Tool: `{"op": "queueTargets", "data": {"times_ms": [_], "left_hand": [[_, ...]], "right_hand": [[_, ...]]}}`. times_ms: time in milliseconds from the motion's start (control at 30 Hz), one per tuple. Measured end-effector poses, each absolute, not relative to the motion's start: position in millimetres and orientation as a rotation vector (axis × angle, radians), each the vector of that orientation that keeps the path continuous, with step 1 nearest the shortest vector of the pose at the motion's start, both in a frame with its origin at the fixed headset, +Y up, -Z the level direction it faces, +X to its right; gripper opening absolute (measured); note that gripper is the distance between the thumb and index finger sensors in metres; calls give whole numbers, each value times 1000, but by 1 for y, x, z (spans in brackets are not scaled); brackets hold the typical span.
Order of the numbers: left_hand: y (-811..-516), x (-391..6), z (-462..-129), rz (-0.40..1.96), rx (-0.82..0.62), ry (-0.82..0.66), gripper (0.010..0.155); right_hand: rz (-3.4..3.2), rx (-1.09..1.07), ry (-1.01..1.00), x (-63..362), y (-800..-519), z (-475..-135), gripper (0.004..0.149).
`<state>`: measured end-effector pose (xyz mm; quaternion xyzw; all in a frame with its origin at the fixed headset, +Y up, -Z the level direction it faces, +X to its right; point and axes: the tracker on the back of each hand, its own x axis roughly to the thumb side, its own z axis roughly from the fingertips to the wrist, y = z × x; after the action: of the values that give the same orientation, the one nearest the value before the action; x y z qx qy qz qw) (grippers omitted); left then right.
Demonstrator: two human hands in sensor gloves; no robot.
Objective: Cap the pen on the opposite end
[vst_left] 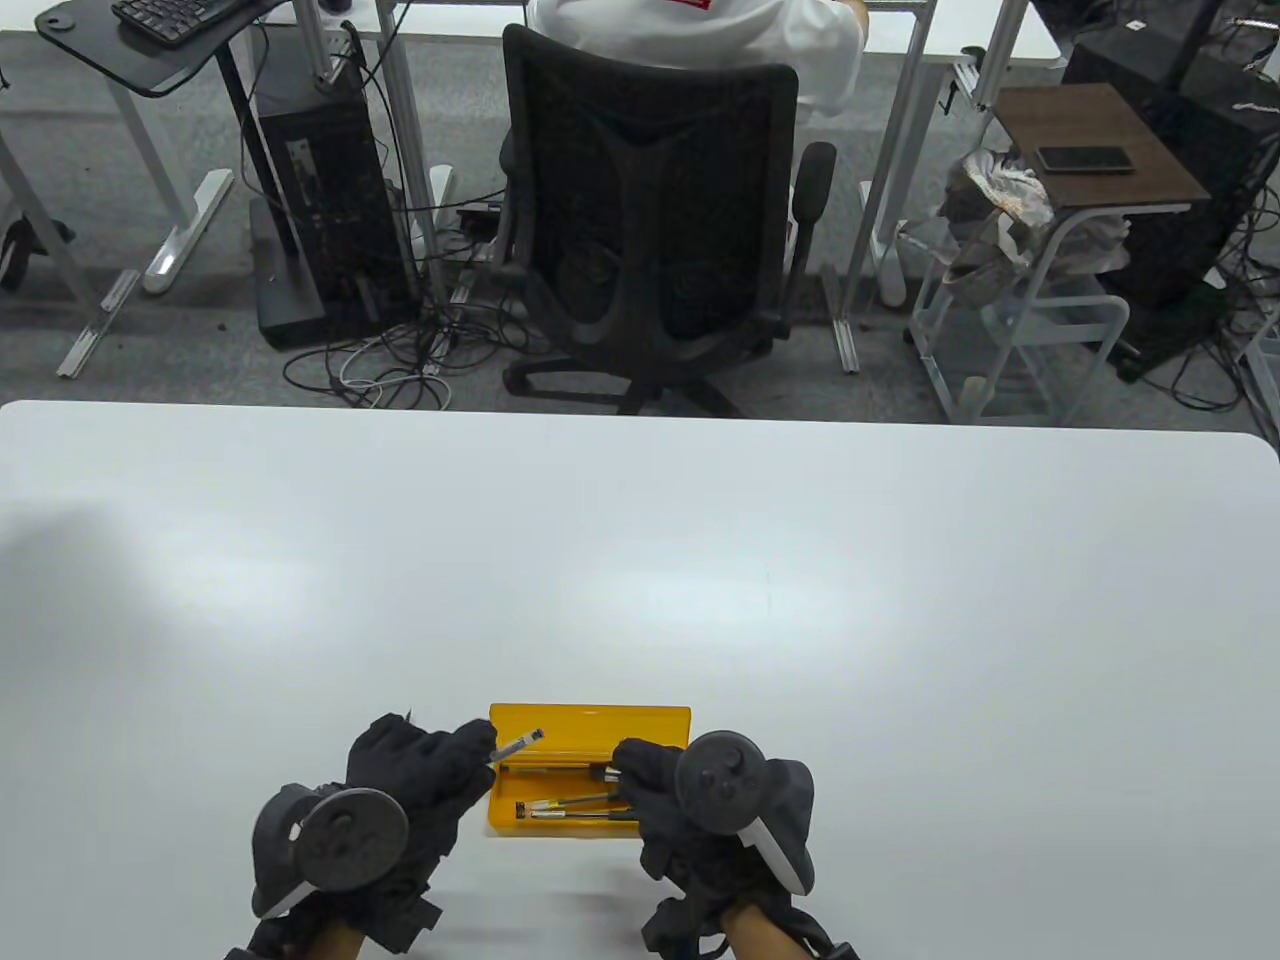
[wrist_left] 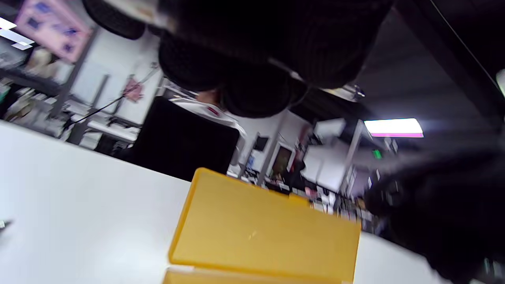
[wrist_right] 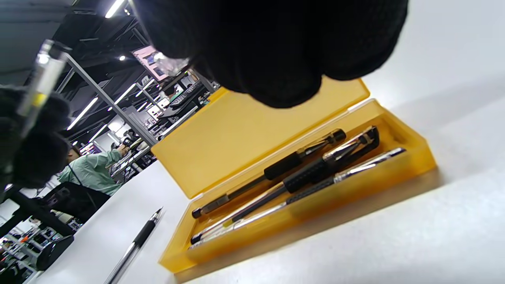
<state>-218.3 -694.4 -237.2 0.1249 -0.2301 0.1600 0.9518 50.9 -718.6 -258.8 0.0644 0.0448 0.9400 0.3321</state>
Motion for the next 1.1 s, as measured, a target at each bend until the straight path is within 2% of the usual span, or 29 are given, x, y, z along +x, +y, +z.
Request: {"op": "queueTargets", "data": {"times_ms": [167,833,1100], "left_hand": [[-699,-202,-236,284,212,-516,47],[-702,-191,-232,179,198,-580,47],[-700,-183,-227,206,215,-608,46]], "right_hand": [[2480,222,92,48,-716,-257,47],[2476,380,101,37,-717,-252,47],[2567,453,20,31,-705,-245,47]]}}
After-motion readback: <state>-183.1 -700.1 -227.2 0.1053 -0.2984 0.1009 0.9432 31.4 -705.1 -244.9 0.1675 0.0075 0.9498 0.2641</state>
